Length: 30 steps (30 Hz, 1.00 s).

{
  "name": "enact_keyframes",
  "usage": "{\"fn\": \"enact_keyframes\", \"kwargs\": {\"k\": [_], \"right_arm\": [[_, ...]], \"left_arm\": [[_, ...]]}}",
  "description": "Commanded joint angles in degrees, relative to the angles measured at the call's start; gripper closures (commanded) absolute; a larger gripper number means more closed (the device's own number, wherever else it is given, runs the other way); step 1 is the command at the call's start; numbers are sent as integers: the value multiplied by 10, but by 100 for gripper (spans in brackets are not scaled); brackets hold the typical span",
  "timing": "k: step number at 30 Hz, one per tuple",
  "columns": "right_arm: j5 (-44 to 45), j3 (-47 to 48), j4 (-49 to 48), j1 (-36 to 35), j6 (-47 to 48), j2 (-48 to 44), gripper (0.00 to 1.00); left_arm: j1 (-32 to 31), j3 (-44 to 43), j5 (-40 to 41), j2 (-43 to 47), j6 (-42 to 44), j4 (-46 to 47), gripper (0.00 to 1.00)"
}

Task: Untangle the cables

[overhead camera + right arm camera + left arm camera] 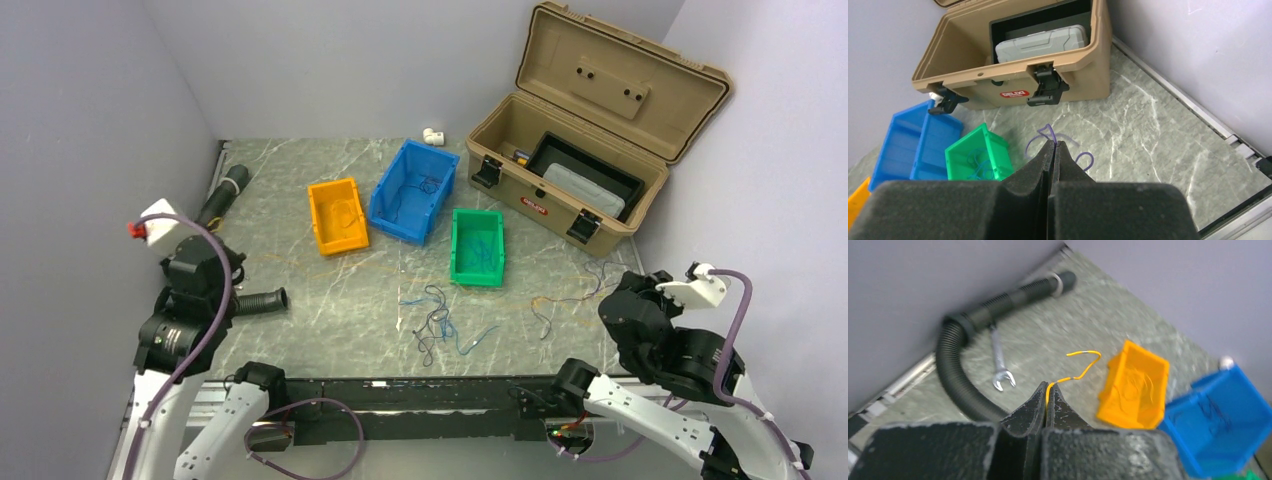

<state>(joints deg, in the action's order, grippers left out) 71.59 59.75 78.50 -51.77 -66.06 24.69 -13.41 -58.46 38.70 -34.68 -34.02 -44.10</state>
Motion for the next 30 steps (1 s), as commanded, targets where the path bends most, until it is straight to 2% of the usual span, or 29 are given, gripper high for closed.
{"fn": "enact_keyframes", "kwargs": {"k": [1, 3, 7, 8, 11, 14, 16, 18, 23, 28, 30], "right_arm": [[36, 17, 49, -1, -32, -1, 100], [25, 10, 11, -1, 10, -6, 100], [-44, -36, -153, -1, 175, -35, 100], [-65, -47, -189, -1, 209, -42, 100], [-140, -78, -280, -1, 283, -58, 100], [-230, -97, -361, -1, 351, -56, 100], [-272, -94, -392, -1, 370, -39, 100], [-300, -75, -406, -1, 386, -13, 100], [-365, -6, -436, -1, 434, 51, 100], [-418, 72, -457, -1, 474, 109, 100], [-428, 99, -465, -1, 487, 126, 100]], "left_arm": [[3, -39, 199, 15, -4, -27, 100], [3, -43, 201, 26, 39, 10, 100], [3, -22, 85, 50, 100, 88, 100], [3, -15, 30, 54, 121, 106, 100], [3, 15, -241, 61, 181, 180, 100], [3, 42, -484, 43, 163, 244, 100], [3, 50, -591, 18, 137, 274, 100], [2, 58, -662, -9, 121, 292, 100], [-25, 106, -772, -34, 100, 370, 100], [-134, 133, -683, -38, 153, 375, 100], [-160, 142, -659, -50, 156, 385, 100]]}}
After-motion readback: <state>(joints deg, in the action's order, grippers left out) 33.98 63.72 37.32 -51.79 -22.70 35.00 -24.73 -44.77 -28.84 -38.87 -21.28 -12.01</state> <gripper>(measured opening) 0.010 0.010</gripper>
